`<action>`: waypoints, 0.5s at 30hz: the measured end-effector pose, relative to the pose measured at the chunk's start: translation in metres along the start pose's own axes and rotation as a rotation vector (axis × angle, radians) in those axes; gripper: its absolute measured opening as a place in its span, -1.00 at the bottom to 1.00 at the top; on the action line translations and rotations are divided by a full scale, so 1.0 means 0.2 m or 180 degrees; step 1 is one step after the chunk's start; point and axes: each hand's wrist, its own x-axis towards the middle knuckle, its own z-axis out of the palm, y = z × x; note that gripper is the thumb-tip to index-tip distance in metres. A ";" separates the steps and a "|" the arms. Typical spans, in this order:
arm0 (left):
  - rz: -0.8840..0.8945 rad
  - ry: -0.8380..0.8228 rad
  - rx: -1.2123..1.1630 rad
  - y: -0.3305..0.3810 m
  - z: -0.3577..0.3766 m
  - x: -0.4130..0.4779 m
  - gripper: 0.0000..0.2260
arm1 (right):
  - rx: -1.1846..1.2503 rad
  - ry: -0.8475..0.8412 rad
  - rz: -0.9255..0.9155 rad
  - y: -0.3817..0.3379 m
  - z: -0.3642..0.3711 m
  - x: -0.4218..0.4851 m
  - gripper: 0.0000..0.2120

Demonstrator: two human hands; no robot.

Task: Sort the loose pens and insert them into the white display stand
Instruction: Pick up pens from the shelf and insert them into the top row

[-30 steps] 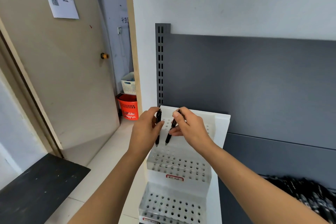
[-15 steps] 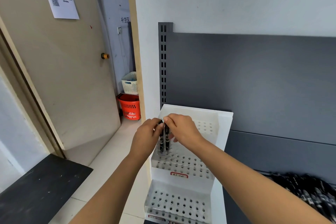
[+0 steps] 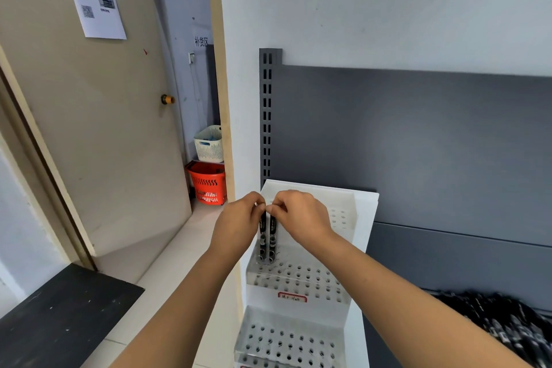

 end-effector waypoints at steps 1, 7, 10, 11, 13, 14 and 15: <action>0.0003 -0.0039 -0.0042 0.00 0.00 -0.01 -0.90 | -0.0024 0.0028 -0.0079 0.00 0.01 -0.01 -0.75; 0.0096 -0.0091 0.0018 -0.01 0.00 -0.02 -0.89 | 0.0197 -0.0163 -0.0099 0.03 0.02 -0.01 -0.76; 0.0136 -0.0125 0.0167 0.01 0.00 0.00 -0.90 | 0.0389 -0.0092 -0.0127 0.06 -0.02 -0.02 -0.72; 0.0137 -0.0096 0.0215 0.02 0.00 0.00 -0.89 | 0.0464 0.0001 -0.0120 0.08 -0.04 -0.03 -0.72; 0.0165 0.0082 0.0367 0.05 0.00 0.00 -0.86 | 0.0519 0.0191 -0.0084 0.14 -0.08 -0.05 -0.73; 0.0221 0.0202 0.0486 0.08 0.01 -0.01 -0.83 | 0.0512 0.0270 -0.0062 0.18 -0.11 -0.07 -0.74; 0.0296 0.0315 0.0616 0.11 0.03 -0.01 -0.82 | 0.0524 0.0332 -0.0050 0.22 -0.13 -0.08 -0.76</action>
